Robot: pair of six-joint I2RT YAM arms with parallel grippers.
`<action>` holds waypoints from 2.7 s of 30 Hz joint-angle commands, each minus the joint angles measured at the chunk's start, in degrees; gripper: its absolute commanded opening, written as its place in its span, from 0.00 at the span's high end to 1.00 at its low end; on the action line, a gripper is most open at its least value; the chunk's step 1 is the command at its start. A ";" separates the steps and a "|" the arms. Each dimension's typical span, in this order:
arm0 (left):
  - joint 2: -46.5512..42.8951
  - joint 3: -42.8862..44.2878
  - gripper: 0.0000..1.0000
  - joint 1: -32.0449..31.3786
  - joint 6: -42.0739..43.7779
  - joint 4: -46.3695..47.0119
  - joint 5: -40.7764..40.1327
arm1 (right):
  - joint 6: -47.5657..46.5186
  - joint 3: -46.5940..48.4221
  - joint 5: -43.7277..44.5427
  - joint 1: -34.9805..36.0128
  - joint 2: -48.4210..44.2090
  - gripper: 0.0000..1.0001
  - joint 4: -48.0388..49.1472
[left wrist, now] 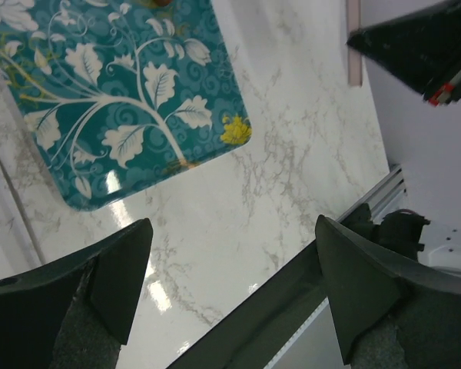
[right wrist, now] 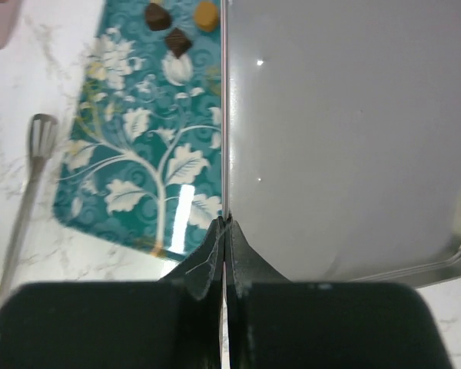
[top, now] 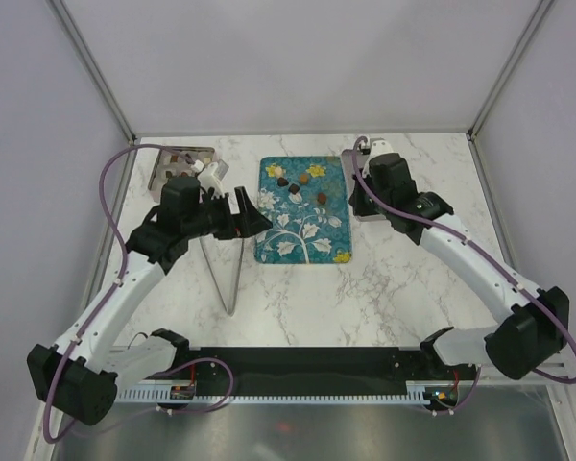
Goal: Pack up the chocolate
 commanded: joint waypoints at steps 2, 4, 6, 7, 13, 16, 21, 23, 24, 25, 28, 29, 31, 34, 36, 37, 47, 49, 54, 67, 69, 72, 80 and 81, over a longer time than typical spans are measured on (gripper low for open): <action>4.73 8.06 0.06 -0.22 -7.05 8.78 4.43 | 4.44 -3.24 -3.51 5.37 -5.65 1.00 4.37; 7.44 9.39 0.06 -0.22 -9.34 11.52 5.75 | 6.54 -4.56 -5.01 8.62 -6.89 1.00 7.36; 9.90 12.28 0.07 -0.22 -11.18 13.55 8.21 | 7.61 -5.53 -5.19 12.13 -7.59 1.00 8.69; 11.92 13.43 0.07 -0.22 -11.63 13.81 8.74 | 7.87 -5.71 -4.58 13.45 -7.68 1.00 9.74; 17.82 17.48 0.12 -0.22 -13.74 14.69 9.89 | 8.75 -4.57 -1.32 20.14 -6.63 1.00 11.68; 19.67 16.78 0.13 -0.30 -13.83 15.83 11.55 | 9.02 -4.04 -0.62 22.60 -5.05 1.00 12.65; 20.38 14.58 0.17 -0.31 -13.30 16.36 9.80 | 8.84 -2.72 2.19 26.03 -3.73 1.00 13.00; 20.82 14.23 0.19 -0.31 -12.95 15.93 8.84 | 8.32 -2.20 3.07 26.82 -2.94 1.00 12.91; 20.90 14.23 0.24 -0.31 -12.69 15.66 8.49 | 8.05 -2.02 4.21 27.61 -2.59 1.00 12.83; 21.69 14.40 0.27 -0.31 -12.51 15.14 8.31 | 7.44 -1.76 4.92 27.97 -2.15 1.00 12.65; 23.97 15.71 0.38 -0.31 -11.02 12.59 7.70 | 6.82 -1.41 6.94 29.02 -1.71 1.00 12.04; 24.42 15.81 0.39 -0.39 -10.41 11.19 7.00 | 6.04 -0.62 7.12 29.55 -1.36 1.00 11.69; 24.51 15.29 0.39 -0.31 -10.23 10.91 5.94 | 5.24 0.61 8.25 30.16 -1.01 1.00 11.16; 24.59 15.19 0.44 -0.31 -9.35 10.91 4.27 | 4.45 1.67 8.44 30.87 0.13 1.00 10.37; 25.21 15.37 0.57 -0.13 -9.00 10.48 4.53 | 3.31 2.11 9.31 31.40 0.66 1.00 9.75; 25.39 15.72 0.60 -0.13 -9.08 10.39 4.79 | 2.44 2.81 11.84 31.75 1.45 1.00 8.62; 28.99 17.74 0.98 1.01 -15.58 10.21 9.10 | -9.17 13.36 39.08 43.59 13.93 0.51 -2.11; 29.43 18.27 0.98 1.10 -16.90 10.12 9.62 | -11.53 15.11 46.64 45.71 17.69 0.48 -2.90; 29.69 19.32 0.98 1.89 -19.54 10.21 11.47 | -14.54 18.80 61.24 49.85 26.67 0.44 -7.55; 28.38 18.54 0.98 2.95 -20.51 8.45 11.65 | -15.50 16.97 81.47 50.73 36.70 0.46 -10.46; 28.46 18.27 0.98 2.86 -20.42 8.36 11.38 | -15.85 16.96 83.05 51.08 37.14 0.46 -10.46; 29.34 18.27 0.98 3.47 -20.51 8.36 10.94 | -15.94 17.31 81.14 52.40 37.14 0.45 -10.46; 32.51 19.50 0.98 6.46 -21.39 9.16 14.11 | -14.13 24.16 79.63 56.80 39.60 0.35 -18.96; 32.68 19.24 0.98 6.55 -21.30 9.16 14.20 | -12.88 26.78 79.89 56.71 41.08 0.34 -23.34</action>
